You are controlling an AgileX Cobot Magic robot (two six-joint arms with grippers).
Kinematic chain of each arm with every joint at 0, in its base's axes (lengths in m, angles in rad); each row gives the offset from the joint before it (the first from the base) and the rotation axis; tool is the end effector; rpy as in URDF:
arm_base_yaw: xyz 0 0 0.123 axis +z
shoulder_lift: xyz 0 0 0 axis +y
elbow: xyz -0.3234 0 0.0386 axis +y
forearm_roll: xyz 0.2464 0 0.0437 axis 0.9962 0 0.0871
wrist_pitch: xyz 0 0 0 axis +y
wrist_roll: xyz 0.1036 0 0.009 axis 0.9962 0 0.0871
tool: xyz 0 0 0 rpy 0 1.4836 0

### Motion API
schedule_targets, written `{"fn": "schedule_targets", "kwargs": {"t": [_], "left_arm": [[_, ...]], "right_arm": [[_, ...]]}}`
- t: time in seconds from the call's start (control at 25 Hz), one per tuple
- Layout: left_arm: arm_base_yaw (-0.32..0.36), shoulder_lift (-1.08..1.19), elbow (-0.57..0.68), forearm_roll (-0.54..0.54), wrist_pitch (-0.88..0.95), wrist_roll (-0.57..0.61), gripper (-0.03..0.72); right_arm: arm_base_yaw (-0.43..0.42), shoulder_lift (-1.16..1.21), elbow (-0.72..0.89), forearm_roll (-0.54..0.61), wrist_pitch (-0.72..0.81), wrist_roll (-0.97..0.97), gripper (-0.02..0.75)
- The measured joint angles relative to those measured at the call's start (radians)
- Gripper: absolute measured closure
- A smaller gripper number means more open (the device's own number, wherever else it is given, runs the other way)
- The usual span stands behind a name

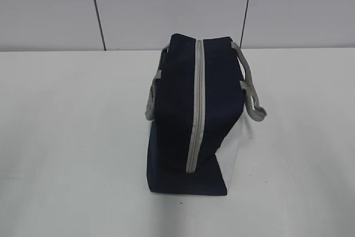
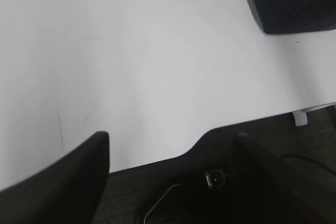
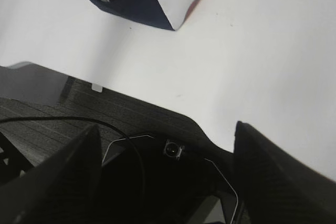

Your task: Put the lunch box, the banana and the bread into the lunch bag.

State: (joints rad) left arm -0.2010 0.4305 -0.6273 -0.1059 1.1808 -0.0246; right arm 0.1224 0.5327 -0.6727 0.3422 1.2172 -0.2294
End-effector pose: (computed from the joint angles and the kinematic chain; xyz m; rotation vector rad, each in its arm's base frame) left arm 0.0176 -0.0140 0.3033 0.2106 2.4654 -0.2355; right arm 0.0304 0.0367 0.3167 -0.4124 2.4839 0.4123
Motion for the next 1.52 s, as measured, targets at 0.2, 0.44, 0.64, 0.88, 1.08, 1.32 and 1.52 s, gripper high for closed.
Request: {"fn": "schedule_targets", "kwargs": {"t": [0.2,0.44,0.64,0.88,1.08,1.32,1.52], "left_arm": [[-0.001,-0.176,0.041,0.043,0.011,-0.007,0.202],[-0.001,-0.274,0.067,0.123,0.013,-0.044,0.202],[-0.001,-0.275,0.073,0.125,-0.018,-0.063,0.202],[-0.001,-0.275,0.101,0.131,-0.066,-0.067,0.221],[-0.001,-0.275,0.102,0.132,-0.073,-0.067,0.238],[-0.001,-0.275,0.102,0.126,-0.074,-0.067,0.240],[-0.001,-0.275,0.102,0.124,-0.074,-0.067,0.253]], "right_arm": [[0.000,-0.238,0.053,-0.134,0.039,0.077,0.161],[0.000,-0.490,0.095,-0.285,0.050,0.129,0.161],[0.000,-0.550,0.117,-0.351,0.058,0.135,0.161],[0.000,-0.552,0.132,-0.366,0.024,0.136,0.161],[0.000,-0.552,0.164,-0.365,-0.055,0.138,0.161],[0.000,-0.552,0.168,-0.365,-0.071,0.138,0.161],[0.000,-0.552,0.169,-0.365,-0.073,0.138,0.161]]}}
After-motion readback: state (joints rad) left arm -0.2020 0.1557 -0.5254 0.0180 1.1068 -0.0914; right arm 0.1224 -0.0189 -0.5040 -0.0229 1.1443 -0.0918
